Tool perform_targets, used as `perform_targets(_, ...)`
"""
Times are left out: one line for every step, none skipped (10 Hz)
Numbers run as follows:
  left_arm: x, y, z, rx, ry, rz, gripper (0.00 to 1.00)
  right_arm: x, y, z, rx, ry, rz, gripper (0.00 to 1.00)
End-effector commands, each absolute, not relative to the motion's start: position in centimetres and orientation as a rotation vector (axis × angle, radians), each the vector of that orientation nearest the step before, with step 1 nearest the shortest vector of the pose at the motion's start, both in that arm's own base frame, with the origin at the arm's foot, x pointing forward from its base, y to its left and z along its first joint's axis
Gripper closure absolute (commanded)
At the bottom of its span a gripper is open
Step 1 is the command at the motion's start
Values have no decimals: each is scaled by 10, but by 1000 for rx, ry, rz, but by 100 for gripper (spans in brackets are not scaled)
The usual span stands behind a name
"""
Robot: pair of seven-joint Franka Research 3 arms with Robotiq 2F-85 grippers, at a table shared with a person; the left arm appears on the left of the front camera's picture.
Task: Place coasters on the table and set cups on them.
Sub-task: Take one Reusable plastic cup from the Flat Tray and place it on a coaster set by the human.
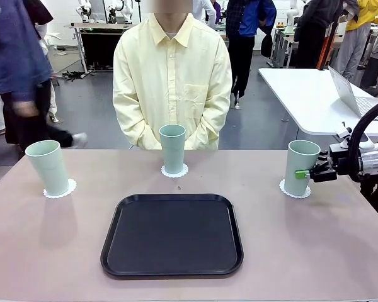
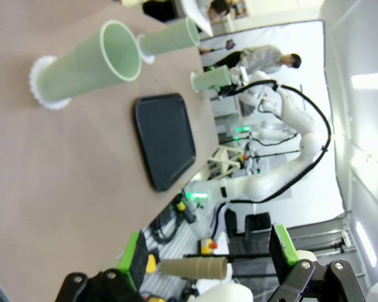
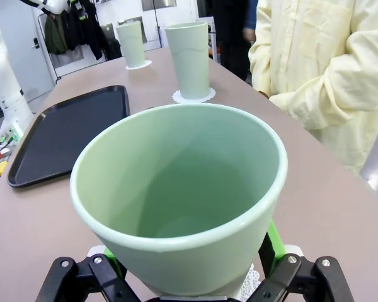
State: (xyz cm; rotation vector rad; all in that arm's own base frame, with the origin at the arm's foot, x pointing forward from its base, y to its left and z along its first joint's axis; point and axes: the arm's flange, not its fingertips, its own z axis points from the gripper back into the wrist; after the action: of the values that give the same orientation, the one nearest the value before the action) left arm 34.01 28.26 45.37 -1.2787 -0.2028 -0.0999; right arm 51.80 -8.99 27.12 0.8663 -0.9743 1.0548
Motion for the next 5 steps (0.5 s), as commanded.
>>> perform_targets(339,282,455,-1278,-212,-95,0,518,-92,275,826,-899,1103,0)
perform_targets(339,282,455,-1278,-212,-95,0,516,-93,277,788,-845,1119,0)
perform_targets(339,282,455,-1278,-212,-95,0,515,-94,278,760,-811,1131,0)
perform_targets(339,282,455,-1278,-212,-95,0,514,-95,279,729,-770,1143,0)
perform_targets(339,282,455,-1278,-212,-95,0,513,-97,280,699,-718,1145,0)
